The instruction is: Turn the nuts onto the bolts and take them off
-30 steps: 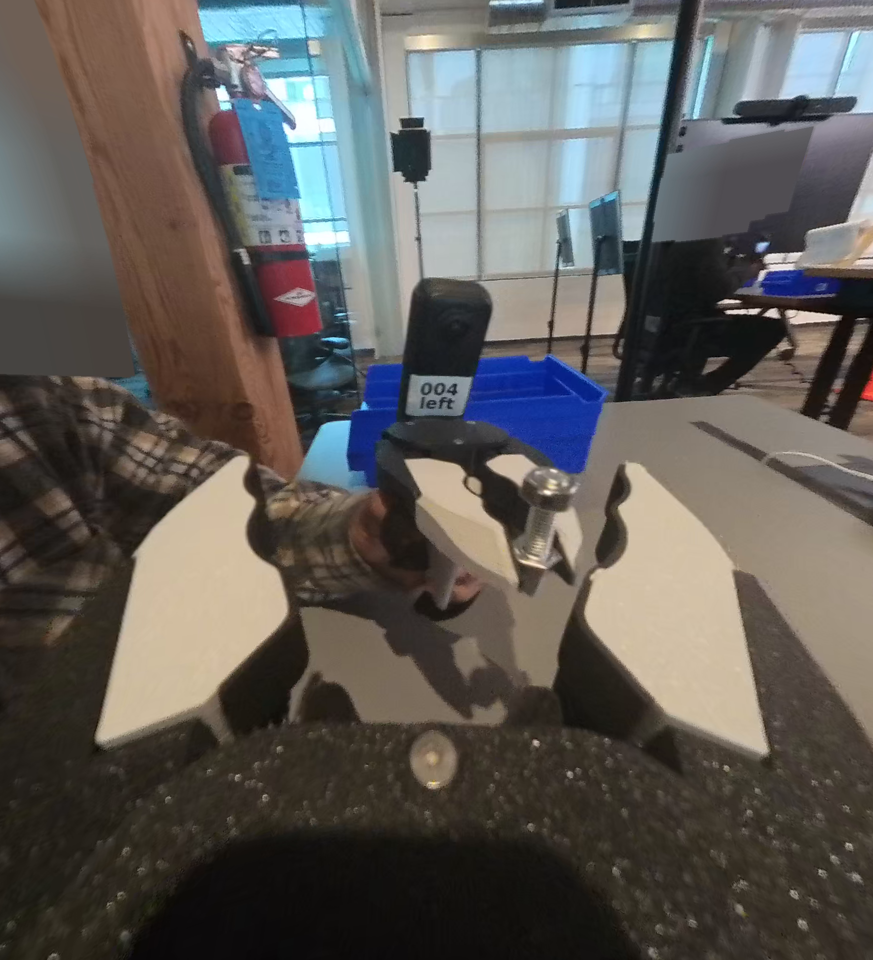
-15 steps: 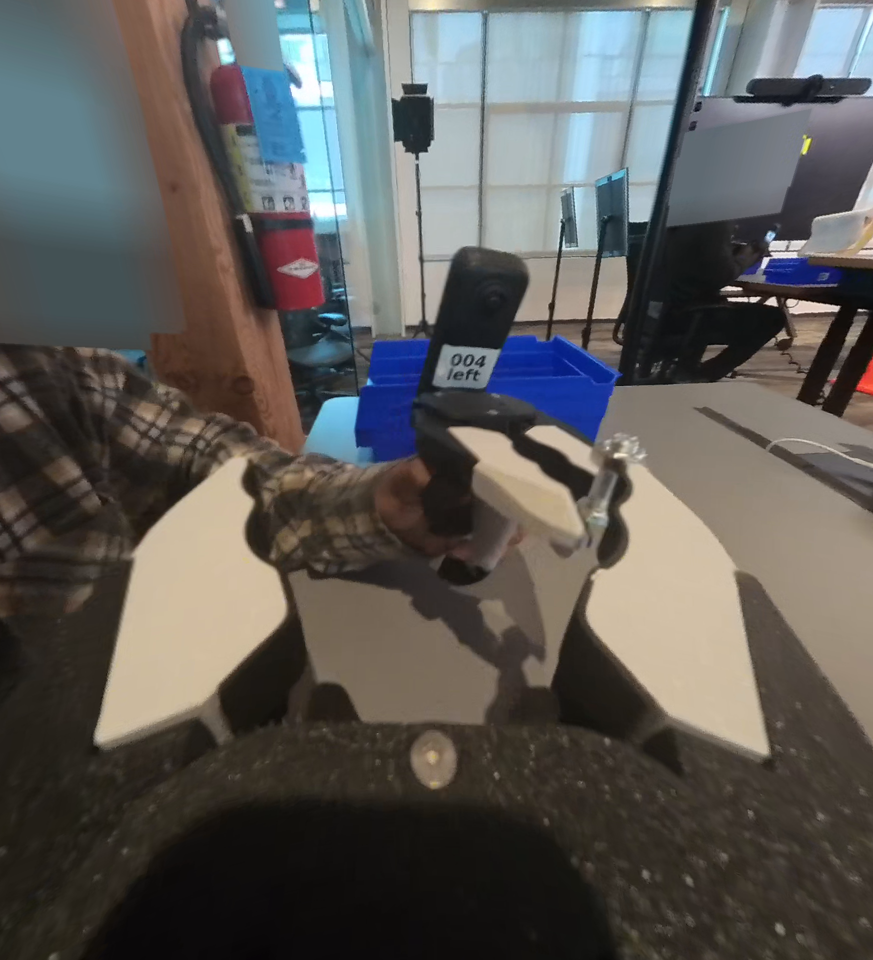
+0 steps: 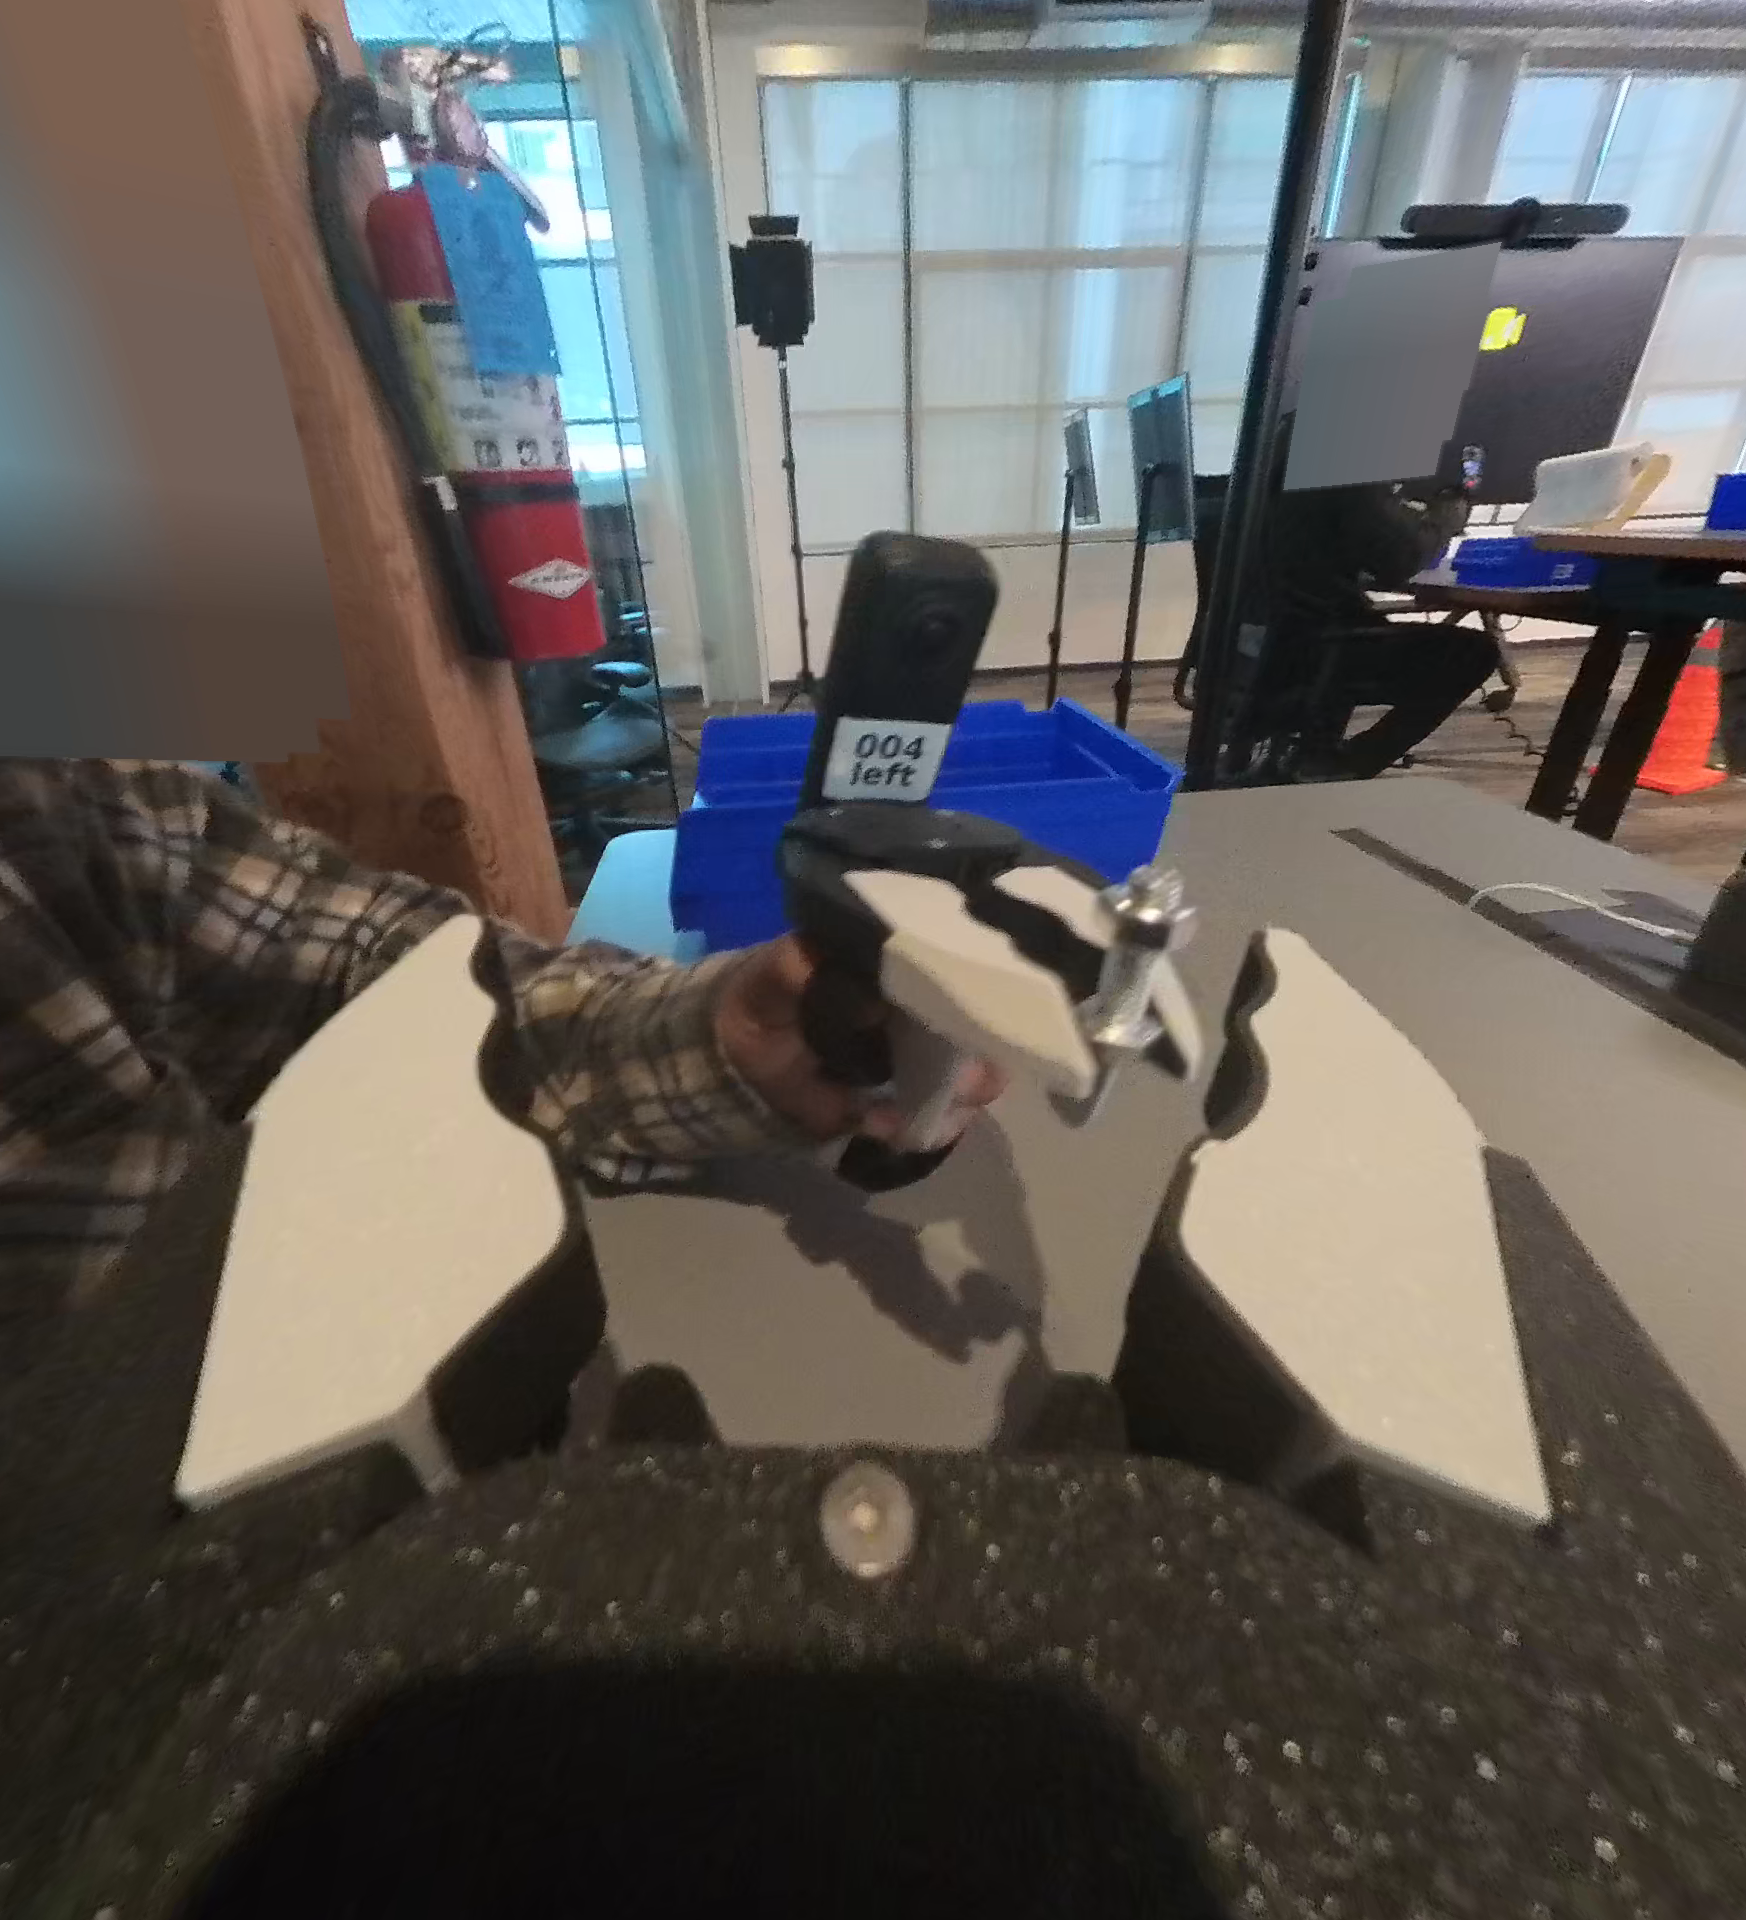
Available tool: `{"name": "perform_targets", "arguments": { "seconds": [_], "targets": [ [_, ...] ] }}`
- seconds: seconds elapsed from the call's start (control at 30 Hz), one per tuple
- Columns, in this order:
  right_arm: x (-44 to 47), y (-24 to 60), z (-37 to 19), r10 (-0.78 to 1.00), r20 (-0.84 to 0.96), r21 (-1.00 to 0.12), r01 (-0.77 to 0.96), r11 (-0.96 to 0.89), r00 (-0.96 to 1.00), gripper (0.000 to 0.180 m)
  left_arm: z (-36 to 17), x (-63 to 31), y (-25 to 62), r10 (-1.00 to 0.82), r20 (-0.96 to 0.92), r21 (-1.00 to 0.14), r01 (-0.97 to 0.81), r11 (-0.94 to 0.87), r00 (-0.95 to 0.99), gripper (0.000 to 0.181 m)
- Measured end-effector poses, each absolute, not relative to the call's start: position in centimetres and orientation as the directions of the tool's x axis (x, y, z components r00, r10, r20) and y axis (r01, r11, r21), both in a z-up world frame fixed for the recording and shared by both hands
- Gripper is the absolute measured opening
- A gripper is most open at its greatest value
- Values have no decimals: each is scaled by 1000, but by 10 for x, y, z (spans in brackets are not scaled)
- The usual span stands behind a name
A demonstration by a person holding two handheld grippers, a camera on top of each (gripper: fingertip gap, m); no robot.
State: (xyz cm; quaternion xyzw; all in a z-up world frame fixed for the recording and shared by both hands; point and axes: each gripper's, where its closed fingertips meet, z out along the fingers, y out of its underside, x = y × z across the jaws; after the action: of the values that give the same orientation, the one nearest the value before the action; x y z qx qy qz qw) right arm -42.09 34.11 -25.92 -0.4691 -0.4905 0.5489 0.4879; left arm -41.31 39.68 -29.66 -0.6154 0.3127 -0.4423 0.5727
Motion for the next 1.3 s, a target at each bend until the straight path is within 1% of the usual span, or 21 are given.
{"name": "perform_targets", "arguments": {
  "seconds": [0.13,0.17,0.2,0.23,0.37,0.47,0.53,0.6,0.73,0.8,0.83,0.87,0.9,0.93,0.97,1.07,1.17,1.2,1.23,1.27,1.3],
  "targets": [
    [-432,334,-260,988,-58,-995,-66,-68,-145,128,-296,-401,390,-904,145,-989,92,-117,403,17],
    [-432,332,-263,990,-52,-997,-55,-60,-132,133,-297,-405,394,-893,152,-988,91,-125,424,17],
    [-429,331,-266,993,-29,-999,-36,-33,-119,133,-299,-410,398,-882,168,-986,95,-140,441,17],
    [-425,327,-268,991,-8,-1000,-29,-12,-130,124,-301,-415,403,-868,189,-982,105,-158,459,17],
    [-423,343,-259,997,-38,-997,-66,-43,-69,131,-298,-412,397,-892,179,-983,110,-146,416,17],
    [-431,337,-259,990,-63,-995,-69,-73,-130,126,-295,-398,388,-909,137,-990,83,-114,394,17],
    [-432,333,-264,993,-42,-998,-37,-46,-113,135,-300,-403,396,-889,160,-987,82,-138,430,17],
    [-427,331,-267,994,-13,-1000,-24,-16,-111,126,-304,-415,405,-863,217,-976,113,-185,456,17],
    [-427,346,-258,995,-58,-995,-78,-64,-75,130,-296,-408,393,-907,184,-982,105,-155,380,17],
    [-431,340,-259,990,-72,-994,-72,-81,-118,128,-291,-400,384,-926,154,-987,99,-127,344,17],
    [-433,333,-260,986,-71,-995,-63,-82,-151,125,-291,-400,385,-921,153,-987,98,-126,358,17],
    [-434,332,-263,988,-65,-996,-46,-72,-139,132,-293,-403,390,-909,165,-986,97,-138,382,17],
    [-433,332,-267,992,-39,-999,-25,-43,-119,134,-296,-408,395,-897,188,-982,104,-159,401,17],
    [-430,330,-269,992,-15,-1000,-17,-17,-122,127,-299,-414,401,-883,217,-976,118,-185,416,17],
    [-427,332,-267,994,-21,-999,-28,-24,-108,128,-301,-419,405,-874,236,-971,126,-201,426,17],
    [-426,341,-259,994,-54,-996,-69,-60,-90,129,-298,-413,397,-897,197,-980,107,-167,396,17],
    [-432,334,-262,989,-64,-996,-51,-71,-133,130,-297,-401,391,-906,152,-988,67,-136,395,17],
    [-433,334,-265,991,-61,-997,-33,-65,-120,136,-300,-403,394,-897,160,-987,64,-146,412,17],
    [-432,333,-269,993,-41,-999,-15,-43,-112,136,-303,-406,398,-887,181,-983,71,-167,425,17],
    [-429,331,-270,992,-28,-1000,-9,-29,-121,128,-305,-412,403,-874,211,-978,87,-192,437,17],
    [-426,334,-269,993,-40,-999,-22,-43,-110,129,-306,-416,406,-866,235,-972,102,-212,442,17]
  ]
}}
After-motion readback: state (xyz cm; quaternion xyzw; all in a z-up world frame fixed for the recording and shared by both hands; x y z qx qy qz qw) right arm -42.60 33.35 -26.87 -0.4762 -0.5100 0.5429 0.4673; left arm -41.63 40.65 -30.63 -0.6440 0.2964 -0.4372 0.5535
